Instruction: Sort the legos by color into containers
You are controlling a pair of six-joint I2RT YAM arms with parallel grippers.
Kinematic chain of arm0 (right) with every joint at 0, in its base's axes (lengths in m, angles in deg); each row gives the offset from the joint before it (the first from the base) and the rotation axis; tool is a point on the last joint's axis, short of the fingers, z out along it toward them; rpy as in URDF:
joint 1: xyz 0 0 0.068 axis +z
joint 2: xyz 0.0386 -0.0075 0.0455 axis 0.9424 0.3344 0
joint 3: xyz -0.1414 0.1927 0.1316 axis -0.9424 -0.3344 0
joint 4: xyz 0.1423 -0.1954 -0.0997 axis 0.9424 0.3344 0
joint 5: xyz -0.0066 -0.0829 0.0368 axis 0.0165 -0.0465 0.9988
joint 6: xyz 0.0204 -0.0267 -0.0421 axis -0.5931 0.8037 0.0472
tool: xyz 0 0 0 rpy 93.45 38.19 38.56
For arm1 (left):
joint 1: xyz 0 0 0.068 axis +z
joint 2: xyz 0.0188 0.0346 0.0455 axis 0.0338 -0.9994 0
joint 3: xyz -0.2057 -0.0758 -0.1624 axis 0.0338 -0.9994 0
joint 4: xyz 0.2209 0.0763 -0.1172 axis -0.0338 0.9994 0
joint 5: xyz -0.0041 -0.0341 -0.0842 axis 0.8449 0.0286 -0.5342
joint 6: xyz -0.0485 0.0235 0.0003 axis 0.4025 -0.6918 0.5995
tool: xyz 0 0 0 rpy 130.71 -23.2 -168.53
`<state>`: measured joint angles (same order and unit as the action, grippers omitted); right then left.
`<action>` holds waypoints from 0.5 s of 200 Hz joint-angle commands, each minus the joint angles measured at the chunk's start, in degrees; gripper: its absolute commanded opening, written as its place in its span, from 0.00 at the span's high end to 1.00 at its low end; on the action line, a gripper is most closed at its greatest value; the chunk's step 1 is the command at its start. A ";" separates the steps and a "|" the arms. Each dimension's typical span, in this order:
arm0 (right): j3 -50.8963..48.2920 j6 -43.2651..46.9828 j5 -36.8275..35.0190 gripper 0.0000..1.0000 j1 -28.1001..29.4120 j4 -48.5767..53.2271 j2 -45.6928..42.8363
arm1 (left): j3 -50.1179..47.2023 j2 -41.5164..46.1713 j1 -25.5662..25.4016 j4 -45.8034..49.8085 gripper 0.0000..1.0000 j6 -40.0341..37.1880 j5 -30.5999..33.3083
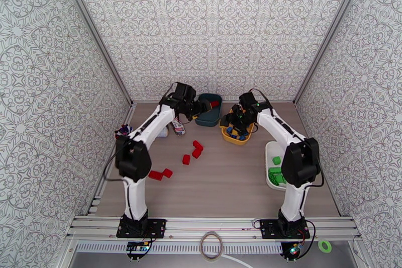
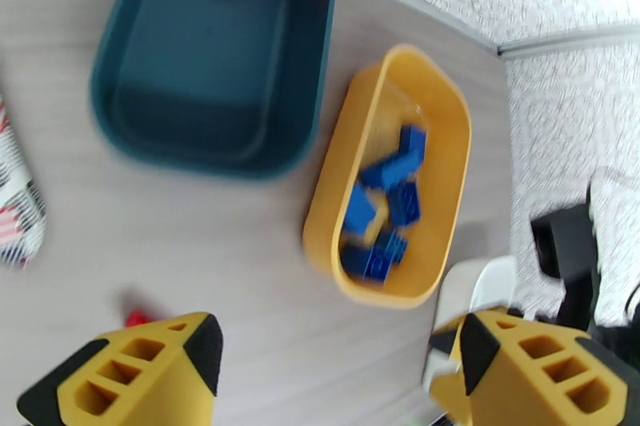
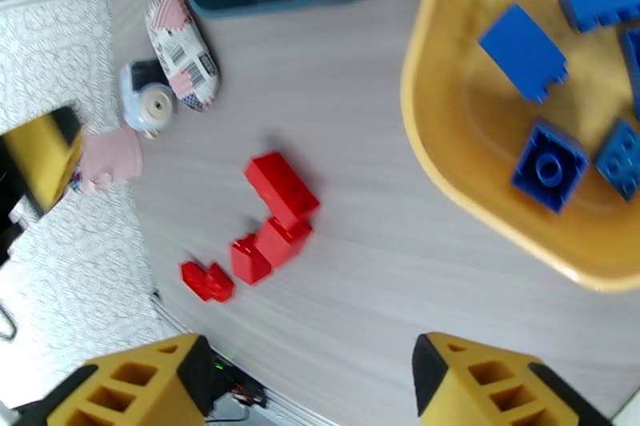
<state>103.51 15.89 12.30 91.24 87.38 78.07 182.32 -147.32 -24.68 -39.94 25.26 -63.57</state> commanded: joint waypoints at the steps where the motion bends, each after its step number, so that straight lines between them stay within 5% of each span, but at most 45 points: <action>1: -3.11 1.95 -4.16 0.28 2.72 1.72 -3.53 | -7.34 5.47 -0.15 5.24 0.14 -3.41 8.31; 100: -14.01 1.74 -13.39 0.24 15.94 0.80 -8.29 | -32.16 19.08 -3.38 9.10 0.11 -5.12 16.07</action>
<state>92.10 17.38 2.59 104.97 88.23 71.80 153.86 -130.82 -26.93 -32.40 21.56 -50.53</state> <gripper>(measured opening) 0.761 0.885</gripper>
